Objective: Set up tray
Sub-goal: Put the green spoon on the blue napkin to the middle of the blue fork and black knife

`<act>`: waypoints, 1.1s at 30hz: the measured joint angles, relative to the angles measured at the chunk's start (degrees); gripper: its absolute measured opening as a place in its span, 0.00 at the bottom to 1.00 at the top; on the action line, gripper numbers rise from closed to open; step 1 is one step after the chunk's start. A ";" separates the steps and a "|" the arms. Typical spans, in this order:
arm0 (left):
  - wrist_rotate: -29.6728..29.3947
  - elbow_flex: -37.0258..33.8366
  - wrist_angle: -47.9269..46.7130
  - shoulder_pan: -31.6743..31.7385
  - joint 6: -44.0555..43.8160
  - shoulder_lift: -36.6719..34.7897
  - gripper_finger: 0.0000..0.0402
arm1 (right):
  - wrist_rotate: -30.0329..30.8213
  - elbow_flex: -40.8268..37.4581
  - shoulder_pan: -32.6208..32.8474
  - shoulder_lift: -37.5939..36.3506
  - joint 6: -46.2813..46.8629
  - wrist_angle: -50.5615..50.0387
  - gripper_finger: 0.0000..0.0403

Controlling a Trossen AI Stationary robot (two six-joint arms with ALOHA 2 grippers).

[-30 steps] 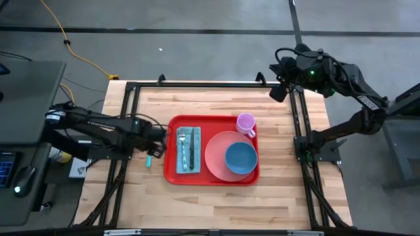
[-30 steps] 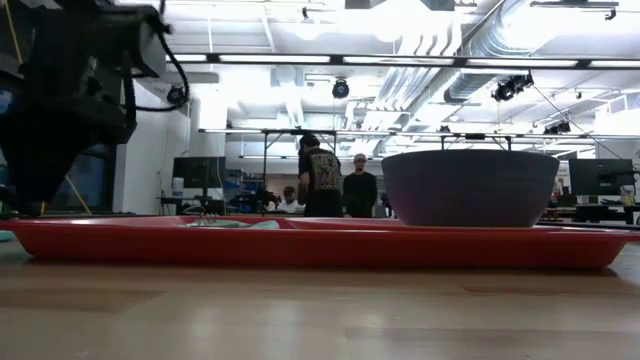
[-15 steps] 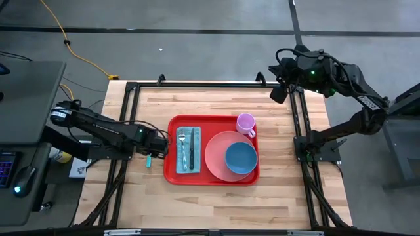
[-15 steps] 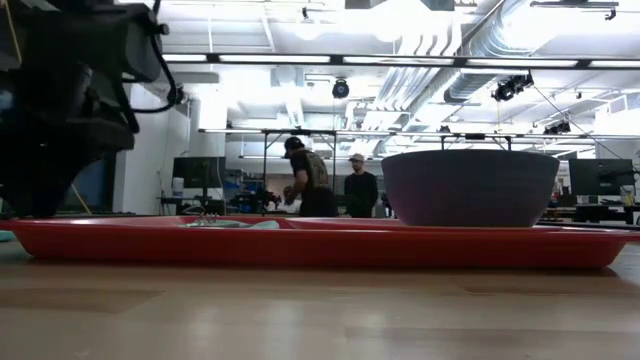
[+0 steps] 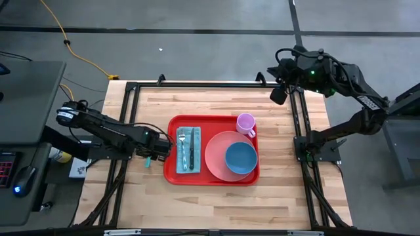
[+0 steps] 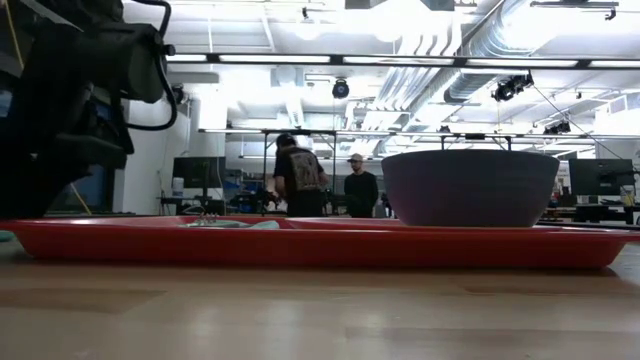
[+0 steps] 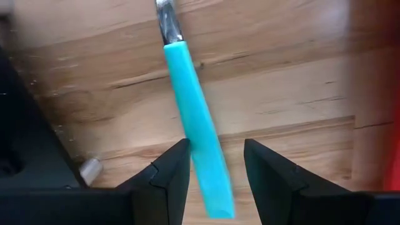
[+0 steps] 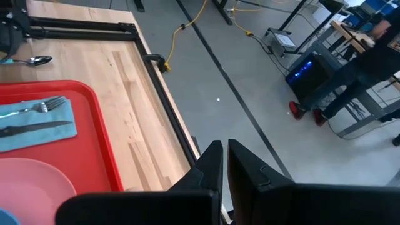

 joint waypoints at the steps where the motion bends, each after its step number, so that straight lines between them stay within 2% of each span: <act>1: 0.00 0.00 0.29 0.00 0.01 0.01 0.45 | -0.31 -0.02 0.00 0.01 0.00 0.00 0.00; 11: -0.66 -0.03 -0.50 0.00 -1.31 0.02 0.45 | -1.36 -0.04 0.00 0.02 0.17 -0.04 0.00; 18: 1.06 -4.04 6.21 0.04 -2.98 -0.27 0.45 | -1.44 -0.04 0.02 -0.01 -0.02 -0.45 0.00; 28: 0.61 -4.37 5.97 0.02 -1.50 -0.20 0.45 | -1.24 -0.07 0.02 -0.98 -0.66 -0.72 0.00; 30: 0.57 -4.37 6.10 0.02 -0.98 -0.17 0.42 | -1.22 -0.07 0.00 -1.08 -0.68 -0.72 0.00; 33: 0.55 -4.37 6.45 0.02 -0.92 -0.15 0.32 | -1.22 -0.07 0.02 -1.14 -1.00 -0.73 0.00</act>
